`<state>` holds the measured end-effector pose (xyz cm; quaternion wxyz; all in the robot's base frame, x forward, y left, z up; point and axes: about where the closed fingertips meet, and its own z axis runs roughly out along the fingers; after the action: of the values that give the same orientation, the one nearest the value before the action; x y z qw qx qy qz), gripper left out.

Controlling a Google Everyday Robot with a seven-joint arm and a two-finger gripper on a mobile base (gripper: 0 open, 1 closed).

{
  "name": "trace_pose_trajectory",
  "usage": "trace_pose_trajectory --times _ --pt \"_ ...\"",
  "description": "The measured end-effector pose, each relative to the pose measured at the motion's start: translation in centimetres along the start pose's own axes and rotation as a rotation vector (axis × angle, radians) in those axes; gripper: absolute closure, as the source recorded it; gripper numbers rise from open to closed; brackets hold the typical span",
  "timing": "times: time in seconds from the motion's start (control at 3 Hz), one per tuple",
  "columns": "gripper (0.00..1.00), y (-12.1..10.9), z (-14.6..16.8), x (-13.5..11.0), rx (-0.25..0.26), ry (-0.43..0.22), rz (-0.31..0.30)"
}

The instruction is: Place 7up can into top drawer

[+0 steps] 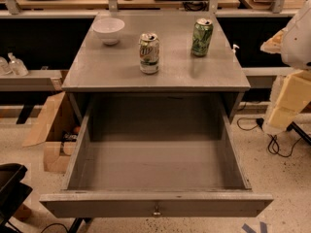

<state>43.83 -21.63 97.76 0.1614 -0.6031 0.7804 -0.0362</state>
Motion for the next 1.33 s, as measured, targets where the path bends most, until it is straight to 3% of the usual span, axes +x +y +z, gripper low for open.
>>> trace_pose_trajectory --times 0.33,0.67,1.0,1.33 --pt "0.0 0.0 0.0 0.0 0.0 0.0 0.0" --pt "0.0 -1.5 0.7 -0.5 0.039 -0.054 0.004" --pt "0.0 -7.0 3.0 -2.7 0.116 -0.242 0.031" --pt "0.0 -11.7 5.6 -5.8 0.157 -0.483 0.105"
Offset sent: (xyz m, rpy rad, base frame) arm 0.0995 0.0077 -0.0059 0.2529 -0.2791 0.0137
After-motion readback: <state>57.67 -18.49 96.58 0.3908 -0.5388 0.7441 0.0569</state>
